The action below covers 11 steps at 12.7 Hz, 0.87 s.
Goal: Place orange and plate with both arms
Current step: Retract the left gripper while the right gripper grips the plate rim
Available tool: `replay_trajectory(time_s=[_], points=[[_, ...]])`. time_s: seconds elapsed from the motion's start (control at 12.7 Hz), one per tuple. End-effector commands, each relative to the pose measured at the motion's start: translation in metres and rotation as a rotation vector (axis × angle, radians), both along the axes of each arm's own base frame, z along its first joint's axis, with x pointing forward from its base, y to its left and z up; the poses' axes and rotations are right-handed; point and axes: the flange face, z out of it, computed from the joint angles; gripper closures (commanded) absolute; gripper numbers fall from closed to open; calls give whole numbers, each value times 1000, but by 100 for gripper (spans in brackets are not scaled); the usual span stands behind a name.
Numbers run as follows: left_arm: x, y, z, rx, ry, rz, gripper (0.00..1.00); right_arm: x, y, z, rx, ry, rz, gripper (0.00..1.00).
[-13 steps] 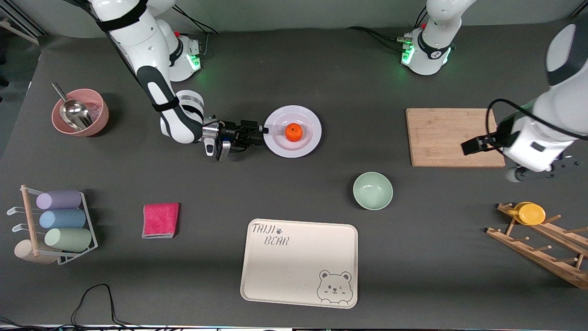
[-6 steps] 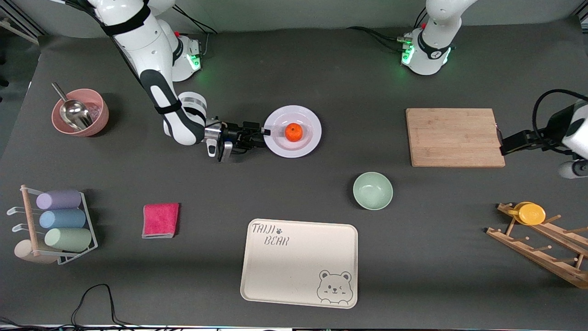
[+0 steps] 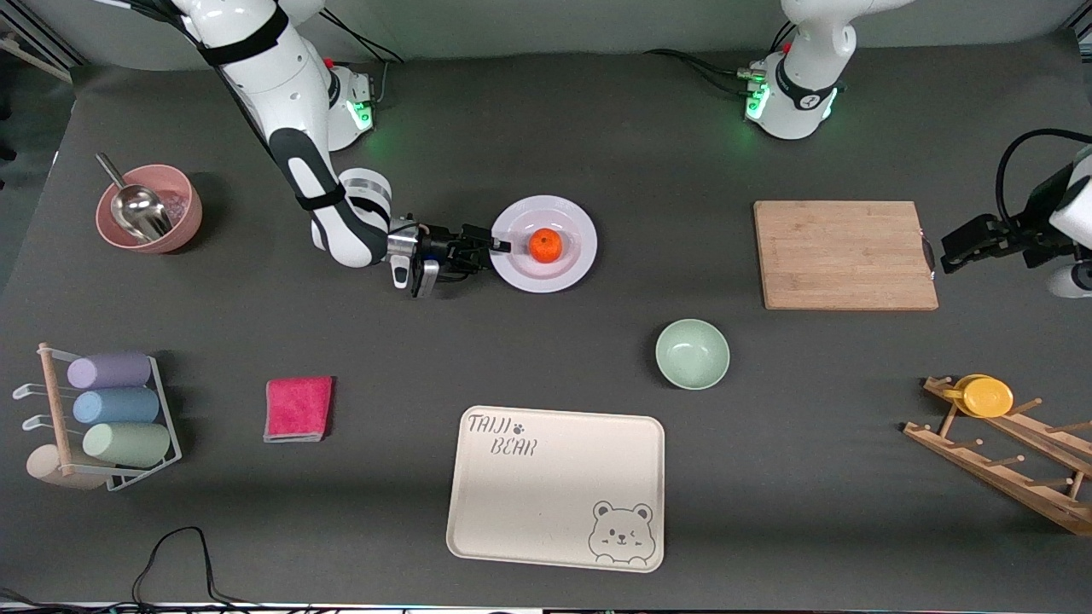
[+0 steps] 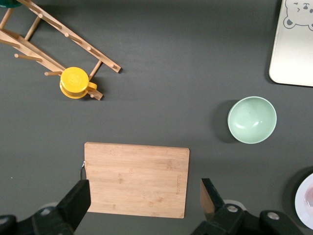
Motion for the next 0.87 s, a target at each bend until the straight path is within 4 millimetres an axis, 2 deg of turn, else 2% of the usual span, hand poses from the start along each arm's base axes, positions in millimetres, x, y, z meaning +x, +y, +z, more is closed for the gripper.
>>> replay_trajectory(time_s=[0.0, 0.24, 0.32, 0.79], points=[[-11, -1, 1, -33, -4, -19, 0, -1, 5, -6, -6, -24, -5, 59], [-11, 0, 1, -37, 19, -20, 0, -3, 3, -8, -10, -77, 20, 92], [-10, 0, 2, -38, 18, -20, 0, -3, 3, -9, -11, -77, 19, 99], [-10, -3, 1, -38, 27, -26, 0, -2, 4, -6, 36, -63, 12, 100]])
